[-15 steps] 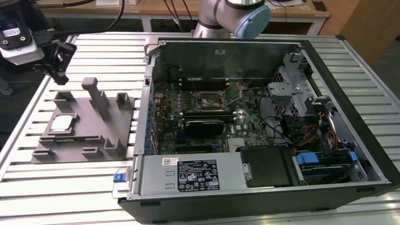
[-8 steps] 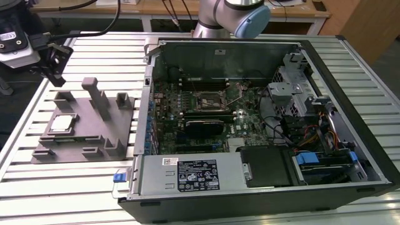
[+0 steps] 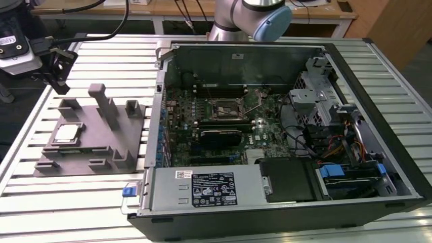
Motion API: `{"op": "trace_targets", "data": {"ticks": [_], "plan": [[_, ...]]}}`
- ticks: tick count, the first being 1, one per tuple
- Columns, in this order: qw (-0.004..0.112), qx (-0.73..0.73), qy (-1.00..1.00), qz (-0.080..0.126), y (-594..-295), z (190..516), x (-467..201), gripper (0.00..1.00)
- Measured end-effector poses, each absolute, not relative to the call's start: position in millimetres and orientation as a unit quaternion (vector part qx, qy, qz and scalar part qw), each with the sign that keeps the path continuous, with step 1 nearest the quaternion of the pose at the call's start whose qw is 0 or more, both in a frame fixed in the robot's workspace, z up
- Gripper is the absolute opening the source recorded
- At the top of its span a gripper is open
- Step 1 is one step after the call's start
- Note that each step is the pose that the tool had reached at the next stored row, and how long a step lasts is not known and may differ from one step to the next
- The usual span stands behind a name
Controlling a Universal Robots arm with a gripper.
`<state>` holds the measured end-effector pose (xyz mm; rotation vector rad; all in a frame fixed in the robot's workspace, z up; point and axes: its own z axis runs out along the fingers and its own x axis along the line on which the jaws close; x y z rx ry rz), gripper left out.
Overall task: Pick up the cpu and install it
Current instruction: 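Pick up the cpu and move it towards the insertion slot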
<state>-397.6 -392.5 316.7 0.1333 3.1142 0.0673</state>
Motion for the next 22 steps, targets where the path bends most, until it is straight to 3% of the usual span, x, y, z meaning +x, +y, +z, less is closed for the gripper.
{"op": "trace_targets", "data": {"ticks": [22], "plan": [[0.012, 0.043, 0.999, 0.022, -395, 301, -411, 0.11]]}}
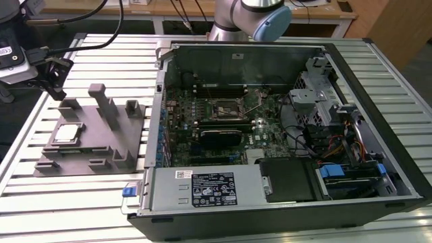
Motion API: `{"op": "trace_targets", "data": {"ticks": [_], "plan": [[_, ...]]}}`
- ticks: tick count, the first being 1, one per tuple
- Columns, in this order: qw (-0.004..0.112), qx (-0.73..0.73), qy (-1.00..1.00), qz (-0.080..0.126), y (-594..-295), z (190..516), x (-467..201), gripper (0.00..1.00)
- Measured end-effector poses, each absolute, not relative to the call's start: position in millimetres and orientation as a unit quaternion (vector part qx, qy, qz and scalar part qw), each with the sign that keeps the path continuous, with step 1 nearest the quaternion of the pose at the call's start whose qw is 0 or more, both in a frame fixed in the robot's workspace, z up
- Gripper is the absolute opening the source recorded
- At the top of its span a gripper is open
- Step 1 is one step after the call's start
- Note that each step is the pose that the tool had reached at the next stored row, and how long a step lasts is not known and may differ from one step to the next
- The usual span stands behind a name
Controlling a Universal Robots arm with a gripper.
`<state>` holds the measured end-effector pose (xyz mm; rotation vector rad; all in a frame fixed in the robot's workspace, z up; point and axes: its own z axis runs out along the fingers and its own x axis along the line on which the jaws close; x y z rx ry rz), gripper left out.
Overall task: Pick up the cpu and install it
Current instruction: 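Pick up the cpu and move it towards the insertion slot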
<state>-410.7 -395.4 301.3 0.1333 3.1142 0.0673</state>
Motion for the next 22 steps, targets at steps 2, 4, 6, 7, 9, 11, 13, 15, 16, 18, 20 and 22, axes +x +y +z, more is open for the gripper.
{"op": "trace_targets", "data": {"ticks": [2, 4, 6, 7, 9, 11, 13, 15, 16, 18, 20, 22], "plan": [[0.012, 0.043, 0.999, 0.022, -396, 299, -412, 0.11], [0.012, 0.043, 0.999, 0.022, -397, 296, -414, 0.11], [0.012, 0.043, 0.999, 0.022, -397, 293, -416, 0.11], [0.012, 0.043, 0.999, 0.022, -398, 291, -416, 0.11], [0.012, 0.043, 0.999, 0.022, -398, 288, -418, 0.11], [0.012, 0.043, 0.999, 0.022, -399, 285, -419, 0.11], [0.012, 0.043, 0.999, 0.022, -399, 282, -421, 0.11], [0.012, 0.043, 0.999, 0.022, -399, 279, -423, 0.11], [0.012, 0.043, 0.999, 0.022, -400, 277, -423, 0.11], [0.012, 0.043, 0.999, 0.022, -400, 275, -425, 0.11], [0.011, 0.043, 0.999, 0.022, -400, 272, -426, 0.11], [0.011, 0.043, 0.999, 0.022, -401, 269, -428, 0.11]]}}
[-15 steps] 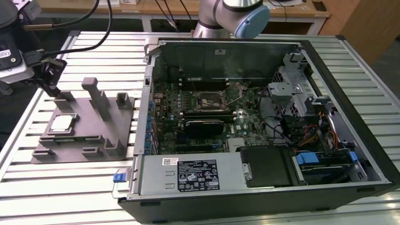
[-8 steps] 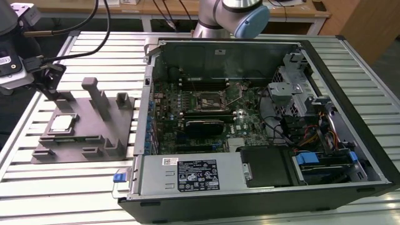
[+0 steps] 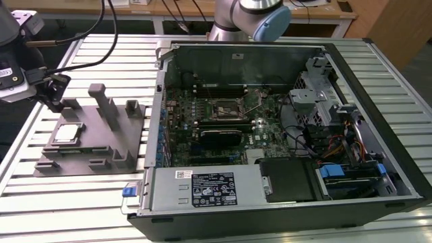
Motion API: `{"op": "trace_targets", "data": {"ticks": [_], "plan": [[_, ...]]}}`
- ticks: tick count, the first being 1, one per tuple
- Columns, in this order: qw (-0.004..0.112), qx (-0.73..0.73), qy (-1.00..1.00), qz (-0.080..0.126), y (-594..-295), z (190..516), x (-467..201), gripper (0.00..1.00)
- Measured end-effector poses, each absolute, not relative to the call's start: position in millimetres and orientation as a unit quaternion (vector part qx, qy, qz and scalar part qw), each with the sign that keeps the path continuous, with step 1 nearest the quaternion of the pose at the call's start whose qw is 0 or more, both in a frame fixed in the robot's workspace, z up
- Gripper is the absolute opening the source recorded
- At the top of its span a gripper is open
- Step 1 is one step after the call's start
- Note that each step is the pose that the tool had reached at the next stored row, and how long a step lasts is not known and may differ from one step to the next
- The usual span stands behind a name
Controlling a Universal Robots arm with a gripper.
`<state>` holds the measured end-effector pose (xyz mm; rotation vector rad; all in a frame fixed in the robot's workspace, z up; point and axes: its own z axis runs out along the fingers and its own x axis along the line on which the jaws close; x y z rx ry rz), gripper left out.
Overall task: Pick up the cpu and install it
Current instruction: 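Pick up the cpu and move it towards the insertion slot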
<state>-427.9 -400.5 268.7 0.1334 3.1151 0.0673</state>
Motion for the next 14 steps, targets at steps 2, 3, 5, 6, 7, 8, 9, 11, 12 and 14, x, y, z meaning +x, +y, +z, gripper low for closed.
{"op": "trace_targets", "data": {"ticks": [2, 3, 5, 6, 7, 8, 9, 11, 12, 14], "plan": [[0.011, 0.043, 0.999, 0.022, -401, 266, -429, 0.11], [0.011, 0.043, 0.999, 0.022, -401, 264, -430, 0.11], [0.011, 0.043, 0.999, 0.022, -401, 261, -431, 0.11], [0.011, 0.043, 0.999, 0.022, -401, 260, -431, 0.11], [0.011, 0.043, 0.999, 0.022, -402, 258, -432, 0.11], [0.01, 0.043, 0.999, 0.022, -402, 256, -432, 0.11], [0.01, 0.043, 0.999, 0.022, -402, 255, -432, 0.11], [0.01, 0.043, 0.999, 0.022, -403, 250, -433, 0.11], [0.01, 0.043, 0.999, 0.021, -403, 249, -434, 0.11], [0.01, 0.043, 0.999, 0.021, -403, 246, -435, 0.11]]}}
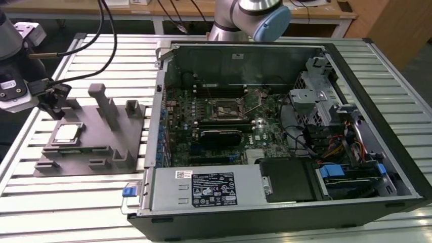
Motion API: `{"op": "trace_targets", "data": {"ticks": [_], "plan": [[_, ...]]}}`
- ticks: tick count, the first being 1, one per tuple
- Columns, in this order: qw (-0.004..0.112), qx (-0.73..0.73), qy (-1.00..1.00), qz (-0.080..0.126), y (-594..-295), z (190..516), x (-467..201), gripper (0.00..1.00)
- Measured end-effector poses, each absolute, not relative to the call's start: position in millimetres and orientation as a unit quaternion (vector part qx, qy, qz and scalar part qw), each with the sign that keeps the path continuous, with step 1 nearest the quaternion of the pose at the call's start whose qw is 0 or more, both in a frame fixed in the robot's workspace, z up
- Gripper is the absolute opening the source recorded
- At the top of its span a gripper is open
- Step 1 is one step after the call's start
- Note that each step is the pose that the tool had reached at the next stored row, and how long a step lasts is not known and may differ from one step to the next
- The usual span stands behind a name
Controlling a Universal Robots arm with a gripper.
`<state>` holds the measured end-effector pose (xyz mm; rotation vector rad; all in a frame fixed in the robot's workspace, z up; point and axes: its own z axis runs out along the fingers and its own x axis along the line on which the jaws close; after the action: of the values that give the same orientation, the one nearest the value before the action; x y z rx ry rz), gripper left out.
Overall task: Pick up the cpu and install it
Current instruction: 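Pick up the cpu and move it towards the insertion slot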
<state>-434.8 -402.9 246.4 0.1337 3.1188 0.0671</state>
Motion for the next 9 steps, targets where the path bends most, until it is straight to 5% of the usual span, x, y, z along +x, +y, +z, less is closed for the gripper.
{"op": "trace_targets", "data": {"ticks": [9], "plan": [[0.01, 0.041, 0.999, 0.021, -406, 233, -438, 0.11]]}}
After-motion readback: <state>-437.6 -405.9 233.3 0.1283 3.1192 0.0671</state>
